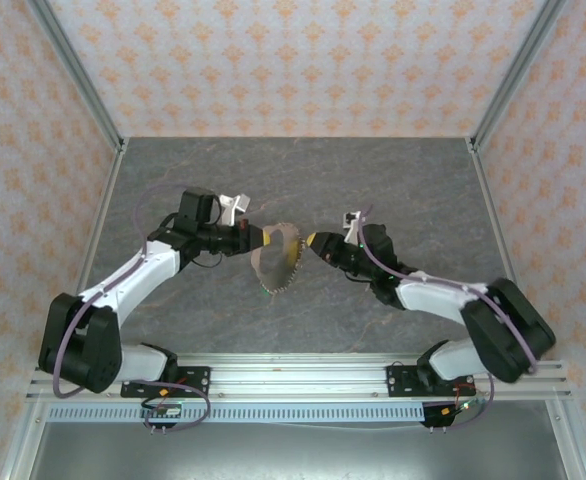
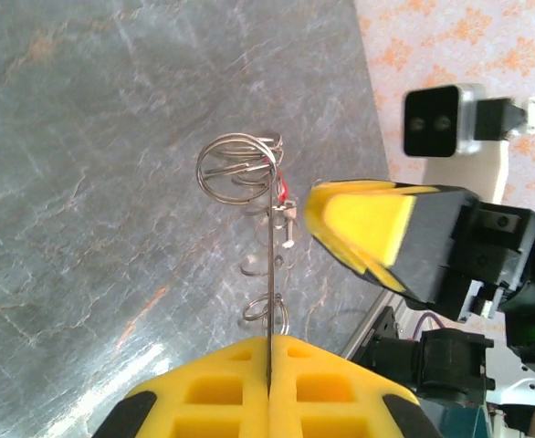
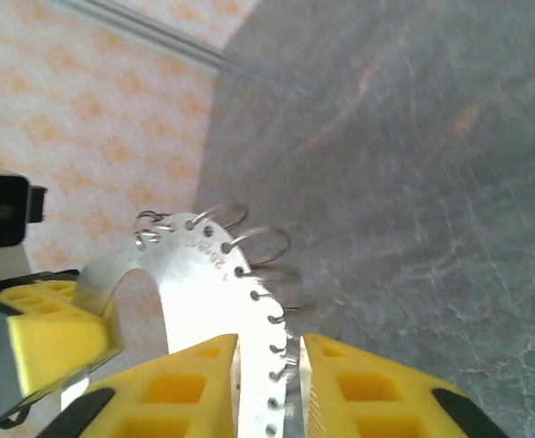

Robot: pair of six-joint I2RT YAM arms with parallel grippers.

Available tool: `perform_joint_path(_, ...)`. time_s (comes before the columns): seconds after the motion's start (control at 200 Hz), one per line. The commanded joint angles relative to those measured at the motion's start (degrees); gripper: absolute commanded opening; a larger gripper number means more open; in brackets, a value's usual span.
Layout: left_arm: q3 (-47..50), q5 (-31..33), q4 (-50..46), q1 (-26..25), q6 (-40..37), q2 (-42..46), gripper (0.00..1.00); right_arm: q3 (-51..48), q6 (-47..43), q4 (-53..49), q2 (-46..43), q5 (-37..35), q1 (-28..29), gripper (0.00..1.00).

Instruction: Put the keys on the keyring

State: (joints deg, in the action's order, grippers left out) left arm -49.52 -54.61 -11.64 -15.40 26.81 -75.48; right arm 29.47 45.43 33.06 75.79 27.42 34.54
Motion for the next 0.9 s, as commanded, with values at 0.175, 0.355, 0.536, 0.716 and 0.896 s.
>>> perform_joint_path(0.175, -10.9, -0.4, -12.7, -1.2, -13.5, 6.6, 0.0, -6.6, -17.0, -15.7, -27.5, -16.3, -0.3, 0.4)
perform_joint_path(0.355, -17.8, -2.1, -23.3, -2.1, -24.8, 4.4, 0.0, -8.2, -32.4, -17.9, -36.1, -11.6, -0.2, 0.39)
perform_joint_path(0.536, -21.1, -1.5, -26.4, -3.7, -28.2, 3.1, 0.0, -9.1, -47.0, -18.7, -37.4, -7.3, 0.6, 0.33)
perform_joint_path(0.716, -22.3, 0.1, -30.3, -6.5, -41.3, 6.5, 0.0, -10.4, -59.4, -17.8, -37.8, -5.7, 3.8, 0.29)
perform_joint_path(0.896, -18.6, 4.5, -27.8, -6.5, -55.7, 12.7, 0.0, -13.2, -69.2, -10.8, -36.6, -5.2, 7.2, 0.25)
